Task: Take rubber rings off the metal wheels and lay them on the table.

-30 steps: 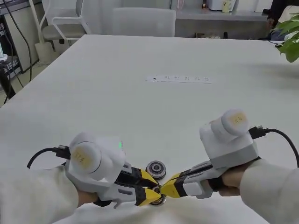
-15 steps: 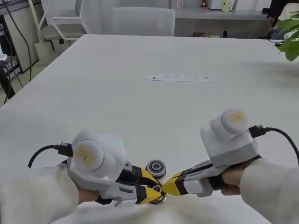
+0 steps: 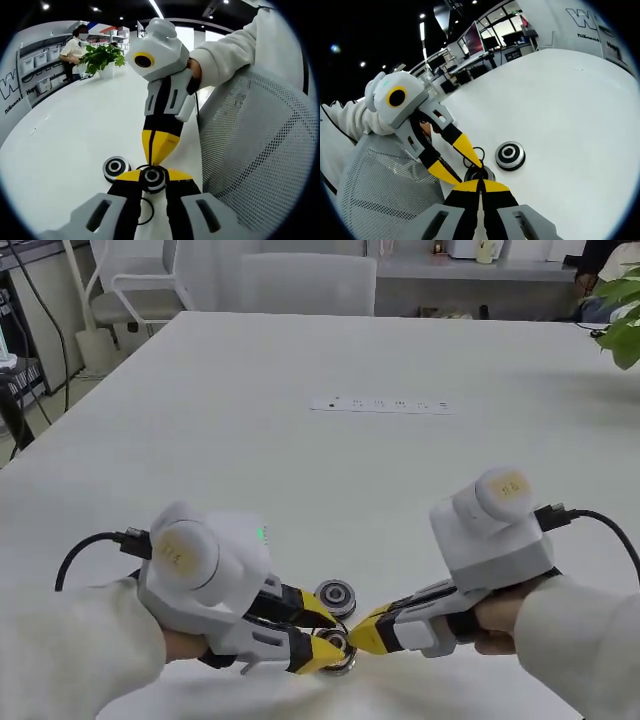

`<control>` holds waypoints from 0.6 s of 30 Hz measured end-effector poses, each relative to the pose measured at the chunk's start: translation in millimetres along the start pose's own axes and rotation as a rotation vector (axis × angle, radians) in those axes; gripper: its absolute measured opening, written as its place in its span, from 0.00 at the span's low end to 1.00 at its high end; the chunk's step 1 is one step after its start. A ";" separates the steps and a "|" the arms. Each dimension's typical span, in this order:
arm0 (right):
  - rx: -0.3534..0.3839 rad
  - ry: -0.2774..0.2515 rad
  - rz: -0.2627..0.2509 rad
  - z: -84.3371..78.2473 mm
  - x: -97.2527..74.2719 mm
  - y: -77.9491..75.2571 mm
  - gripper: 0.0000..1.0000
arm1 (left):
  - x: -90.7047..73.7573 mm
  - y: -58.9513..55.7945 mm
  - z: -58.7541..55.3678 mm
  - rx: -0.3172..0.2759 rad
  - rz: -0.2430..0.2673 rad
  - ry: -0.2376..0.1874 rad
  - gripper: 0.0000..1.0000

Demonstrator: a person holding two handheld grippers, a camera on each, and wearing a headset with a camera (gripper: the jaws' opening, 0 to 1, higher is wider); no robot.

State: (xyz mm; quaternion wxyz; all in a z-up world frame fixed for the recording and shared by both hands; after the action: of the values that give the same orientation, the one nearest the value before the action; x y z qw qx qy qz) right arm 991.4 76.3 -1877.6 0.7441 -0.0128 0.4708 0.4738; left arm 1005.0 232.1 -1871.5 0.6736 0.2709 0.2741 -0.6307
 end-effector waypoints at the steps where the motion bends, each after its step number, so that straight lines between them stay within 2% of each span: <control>1: 0.000 -0.001 0.000 0.1 -0.1 -0.1 0.00 | -0.7 -0.5 0.4 0.001 -0.002 0.000 0.14; 13: 0.009 -0.013 0.003 1.4 -1.8 -0.3 0.00 | -16.7 1.5 11.2 0.001 0.029 -0.068 0.28; 18: 0.013 -0.016 0.006 1.4 -2.0 -0.6 0.00 | -19.3 1.5 11.1 0.008 0.033 -0.064 0.30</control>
State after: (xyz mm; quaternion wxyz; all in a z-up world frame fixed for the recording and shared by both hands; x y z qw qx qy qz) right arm 992.6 75.2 -1875.7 0.7464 -0.0028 0.4679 0.4732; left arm 1005.8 237.8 -1849.9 0.6914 0.2577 0.2452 -0.6288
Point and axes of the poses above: the centre of the closed fingertips' face, and the gripper's own axes: x roughly forward along the fingers, y roughly to its left, z roughly out of its top, the point moved 10 cm from there along -x, roughly backward along the fingers, and after that the axes turned 9 degrees about y, right-handed, at the moved point
